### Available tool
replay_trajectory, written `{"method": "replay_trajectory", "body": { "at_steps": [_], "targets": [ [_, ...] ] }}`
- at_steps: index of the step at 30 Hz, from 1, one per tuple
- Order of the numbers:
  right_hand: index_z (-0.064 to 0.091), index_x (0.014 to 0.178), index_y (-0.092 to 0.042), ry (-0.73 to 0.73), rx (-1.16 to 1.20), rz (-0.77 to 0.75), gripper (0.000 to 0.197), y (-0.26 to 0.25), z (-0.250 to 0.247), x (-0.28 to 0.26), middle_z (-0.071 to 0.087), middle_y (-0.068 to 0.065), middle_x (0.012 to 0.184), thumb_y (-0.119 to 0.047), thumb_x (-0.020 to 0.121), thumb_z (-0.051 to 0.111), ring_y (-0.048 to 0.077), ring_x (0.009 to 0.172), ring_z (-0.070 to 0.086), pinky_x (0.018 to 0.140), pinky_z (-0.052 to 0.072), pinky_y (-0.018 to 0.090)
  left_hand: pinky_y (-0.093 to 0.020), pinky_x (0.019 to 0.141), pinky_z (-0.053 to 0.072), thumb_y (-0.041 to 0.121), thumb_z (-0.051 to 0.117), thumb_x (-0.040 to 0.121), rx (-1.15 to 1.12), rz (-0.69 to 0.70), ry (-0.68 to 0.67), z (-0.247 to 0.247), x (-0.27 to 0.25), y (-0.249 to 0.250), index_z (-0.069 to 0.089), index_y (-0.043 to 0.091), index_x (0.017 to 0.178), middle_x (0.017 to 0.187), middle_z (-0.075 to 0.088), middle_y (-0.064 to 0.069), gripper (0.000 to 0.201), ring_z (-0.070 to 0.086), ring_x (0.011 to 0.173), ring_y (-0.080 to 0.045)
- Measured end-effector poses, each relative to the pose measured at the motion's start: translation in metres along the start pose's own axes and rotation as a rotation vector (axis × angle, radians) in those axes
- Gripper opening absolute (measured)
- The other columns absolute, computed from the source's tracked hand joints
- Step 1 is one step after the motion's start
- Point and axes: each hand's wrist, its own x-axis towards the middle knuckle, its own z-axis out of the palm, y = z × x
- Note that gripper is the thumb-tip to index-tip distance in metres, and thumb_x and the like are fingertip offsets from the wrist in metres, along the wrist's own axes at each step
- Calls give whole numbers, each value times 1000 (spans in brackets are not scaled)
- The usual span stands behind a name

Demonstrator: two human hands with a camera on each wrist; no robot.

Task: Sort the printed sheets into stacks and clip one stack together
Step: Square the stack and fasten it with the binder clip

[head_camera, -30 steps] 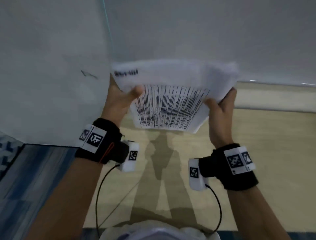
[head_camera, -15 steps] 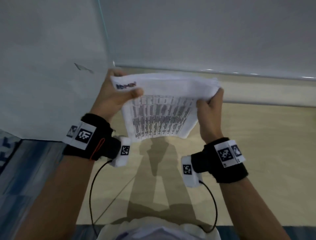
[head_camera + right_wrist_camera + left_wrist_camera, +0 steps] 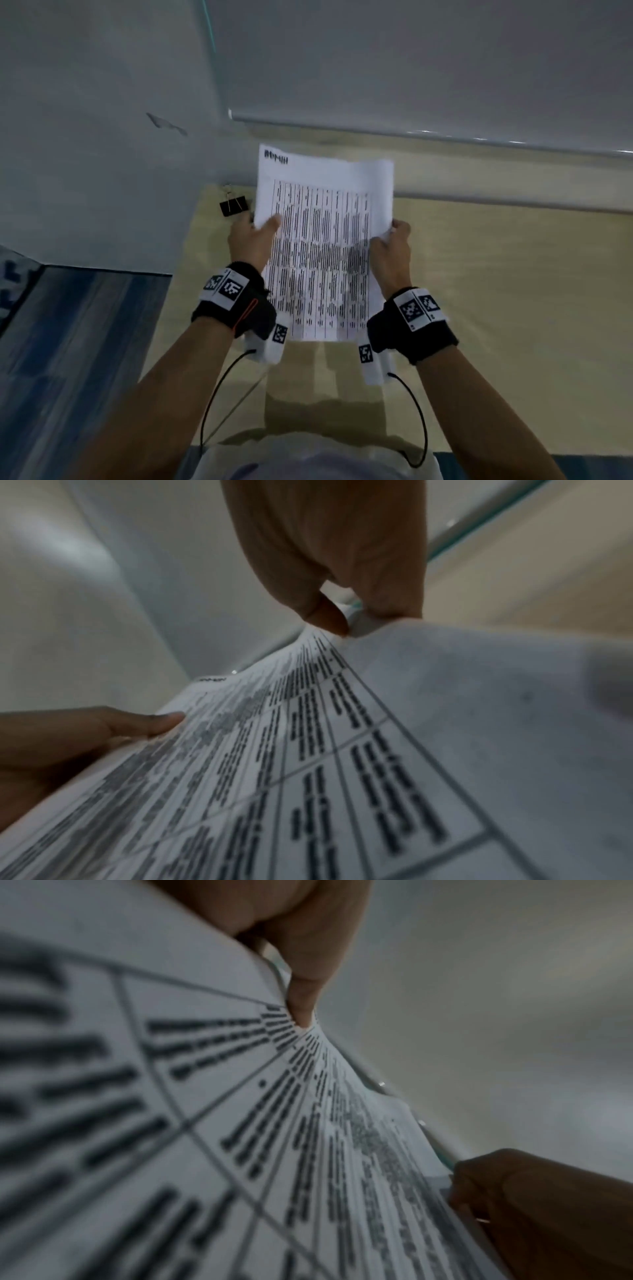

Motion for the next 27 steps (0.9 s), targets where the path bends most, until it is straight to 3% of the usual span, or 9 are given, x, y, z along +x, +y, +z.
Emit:
{"method": "replay_trajectory", "body": {
  "at_steps": [4,8,10,15,17,20,22,24,27],
  "targets": [
    [29,125,8,-69,-112,122,43,30,17,0,50,29,122,9,84,40,40,104,56,80,50,41,-28,69,36,24,49,94,200,-179,36,10,6,-36,52,5,91,94,55,-14,19,49,81,-22],
    [30,127,6,-92,-254,185,50,42,21,2,45,28,128,11,79,43,43,114,48,94,45,46,-33,78,44,22,46,95,283,-275,1,16,7,-51,55,-4,114,116,62,-20,34,58,93,-30],
    [29,129,2,-103,-376,196,55,45,20,2,40,24,132,9,77,47,42,118,43,98,41,47,-30,76,43,21,48,94,324,-288,-30,13,9,-53,57,-4,112,116,63,-20,32,58,91,-29],
    [31,127,-5,-80,-737,110,60,25,18,4,36,17,129,1,71,52,37,114,39,95,36,47,-17,65,44,21,60,88,361,-193,-56,-4,23,-43,67,10,86,83,63,-8,14,58,68,-10],
    [31,128,-5,-89,-731,1,59,6,21,9,35,16,130,-1,73,52,36,116,38,96,35,50,-22,70,46,20,63,85,341,-143,51,-18,40,-30,60,10,91,92,59,-9,13,61,81,-13],
    [34,132,-7,-264,-758,-182,51,-22,38,19,38,13,138,-11,84,49,33,125,38,102,34,50,-34,98,41,24,69,81,401,-157,152,-36,83,-21,45,-2,124,135,43,-20,56,48,122,-30],
    [31,138,-11,-493,-818,-257,51,-29,56,22,35,10,146,-23,90,47,31,133,33,108,30,51,-37,103,39,29,70,79,437,-214,167,-41,106,-20,39,2,131,140,34,-20,66,44,126,-34],
    [22,144,-20,-692,-917,-269,61,-24,74,23,18,6,156,-39,91,46,34,142,17,112,20,58,-42,106,39,40,69,78,484,-289,115,-42,121,-24,32,9,138,143,29,-19,77,41,128,-38],
    [7,146,-35,-780,-1071,-194,76,-6,88,25,-6,0,159,-61,84,44,41,143,-5,111,8,65,-46,107,39,54,66,74,530,-357,28,-38,134,-30,33,25,140,145,24,-19,79,39,128,-42]
  ]
}}
